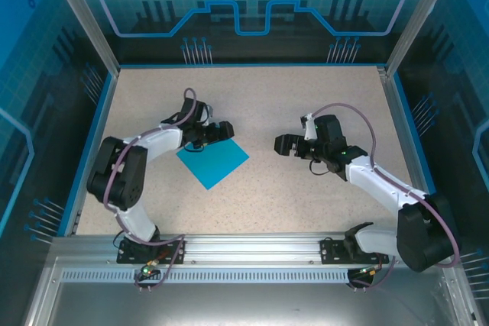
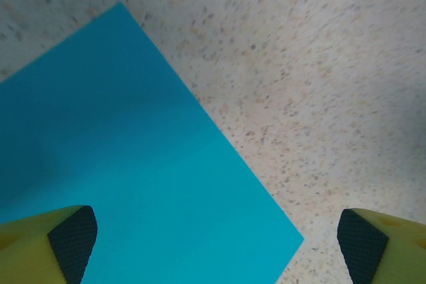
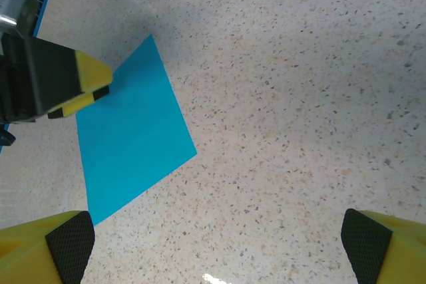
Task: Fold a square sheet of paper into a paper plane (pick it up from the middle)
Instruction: Rotate the square sheet of paper at the center of the table.
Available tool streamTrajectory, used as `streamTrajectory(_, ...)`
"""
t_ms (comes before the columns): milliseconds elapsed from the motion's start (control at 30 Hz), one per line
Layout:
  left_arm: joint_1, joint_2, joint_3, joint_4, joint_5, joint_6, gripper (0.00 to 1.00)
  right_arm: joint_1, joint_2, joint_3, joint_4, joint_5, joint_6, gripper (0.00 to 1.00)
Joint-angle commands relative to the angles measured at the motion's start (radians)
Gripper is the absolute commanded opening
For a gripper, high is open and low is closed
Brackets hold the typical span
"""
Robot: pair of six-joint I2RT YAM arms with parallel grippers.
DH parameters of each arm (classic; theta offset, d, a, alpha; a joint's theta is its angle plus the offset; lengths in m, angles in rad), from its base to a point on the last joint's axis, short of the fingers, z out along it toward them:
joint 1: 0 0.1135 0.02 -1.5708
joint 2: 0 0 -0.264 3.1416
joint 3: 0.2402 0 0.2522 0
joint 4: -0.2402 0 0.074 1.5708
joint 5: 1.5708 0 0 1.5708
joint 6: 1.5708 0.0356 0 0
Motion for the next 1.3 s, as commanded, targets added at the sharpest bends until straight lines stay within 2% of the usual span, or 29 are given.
streamTrajectory(0, -0.014, 0.052, 0.05, -0.075, -0.013, -0.051, 0.97, 0.011, -0.024, -0.016, -0.003, 0.024, 0.034, 1.0)
streamTrajectory(233, -0.074, 0.117, 0.088, -0.104, -0.013, -0.037, 0.96, 0.013, -0.019, -0.033, -0.005, 0.023, 0.058, 0.99)
streamTrajectory(500, -0.174, 0.165, 0.093, -0.102, 0.017, 0.0, 0.95, 0.001, 0.024, -0.029, -0.088, 0.088, 0.092, 0.99)
streamTrajectory(767, -0.262, 0.151, 0.097, -0.027, 0.062, -0.075, 0.95, -0.013, 0.046, -0.036, -0.081, 0.044, 0.109, 0.99)
streamTrajectory(900, -0.258, 0.044, 0.087, -0.044, -0.02, -0.078, 0.97, 0.012, 0.046, -0.006, -0.076, -0.007, 0.086, 0.97)
streamTrajectory(1000, -0.238, -0.088, 0.047, -0.055, -0.088, -0.079, 0.99, 0.058, 0.066, 0.048, -0.105, 0.012, 0.078, 0.9)
streamTrajectory(1100, -0.185, -0.222, -0.017, -0.075, -0.138, -0.091, 0.98, 0.106, 0.104, 0.074, -0.099, 0.061, 0.127, 0.86)
streamTrajectory(1167, -0.142, -0.325, -0.094, -0.063, -0.167, -0.084, 0.98, 0.134, 0.136, 0.074, -0.044, 0.045, 0.169, 0.8)
streamTrajectory(1267, -0.076, -0.472, -0.226, -0.022, -0.164, -0.09, 0.99, 0.194, 0.206, 0.116, 0.002, 0.02, 0.192, 0.76)
